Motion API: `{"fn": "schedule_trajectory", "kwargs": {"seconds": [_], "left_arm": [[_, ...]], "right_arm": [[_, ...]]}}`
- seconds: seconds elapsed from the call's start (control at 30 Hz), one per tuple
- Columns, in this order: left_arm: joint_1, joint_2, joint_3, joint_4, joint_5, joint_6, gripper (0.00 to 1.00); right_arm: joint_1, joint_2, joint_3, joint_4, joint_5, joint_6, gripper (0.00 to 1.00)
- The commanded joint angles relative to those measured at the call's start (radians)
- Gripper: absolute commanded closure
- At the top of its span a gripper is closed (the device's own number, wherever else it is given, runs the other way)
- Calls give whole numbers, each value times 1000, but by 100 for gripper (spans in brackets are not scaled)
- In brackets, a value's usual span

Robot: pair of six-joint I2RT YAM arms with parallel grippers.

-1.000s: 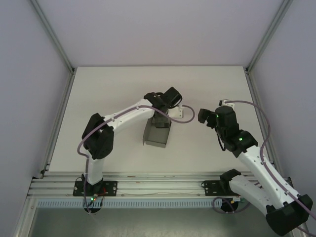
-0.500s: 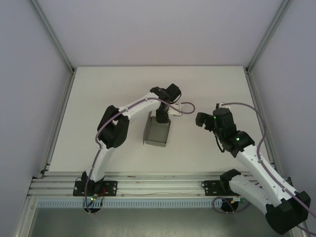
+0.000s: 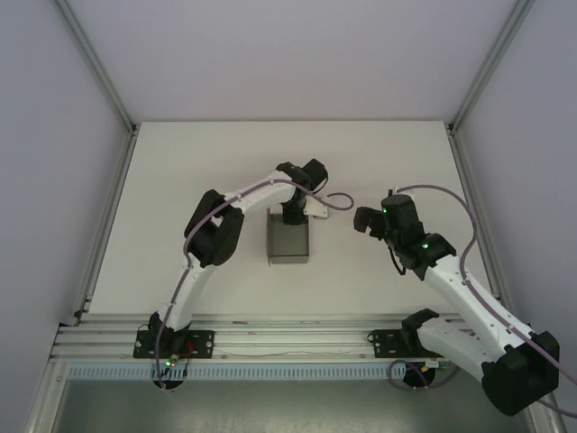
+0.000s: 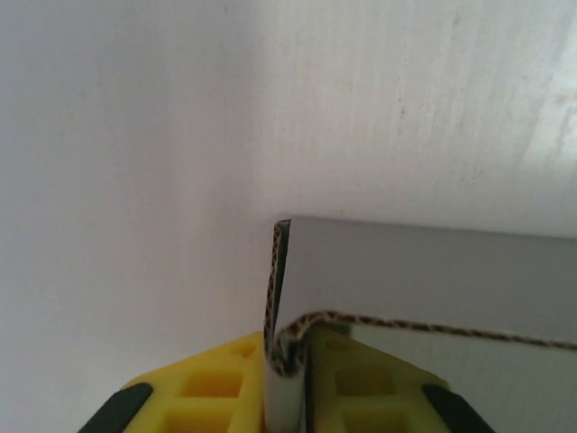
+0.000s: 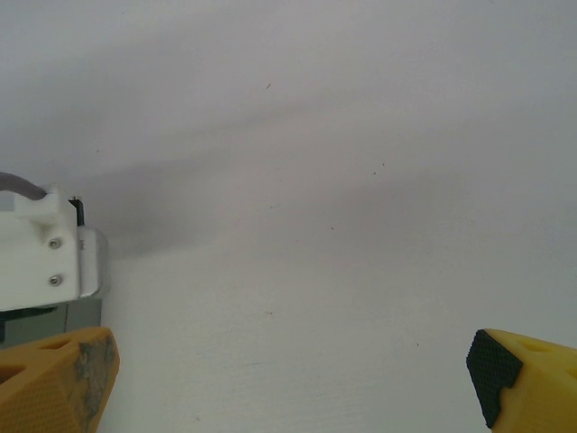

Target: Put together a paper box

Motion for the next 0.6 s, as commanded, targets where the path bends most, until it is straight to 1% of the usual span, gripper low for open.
{"fn": "schedule_trajectory", "kwargs": {"seconds": [0.0, 0.2, 0.33, 0.4, 0.47, 0.57], "left_arm": [[9, 28, 2, 8, -16, -8, 100], [10, 0, -44, 109, -97, -44, 100], [-3, -46, -79, 178, -105, -46, 100], [-23, -73, -143, 272, -146, -24, 100], [-47, -102, -250, 410, -193, 22, 100], [-67, -115, -359, 534, -184, 62, 100]], "right_arm": [[-5, -3, 18, 13, 11, -8, 0], [-6, -13, 12, 18, 11, -3, 0], [-6, -14, 11, 29, 6, -1, 0], [-5, -16, 9, 34, 5, 0, 0], [-5, -20, 9, 34, 3, 0, 0], [-6, -21, 10, 29, -1, 1, 0]]}}
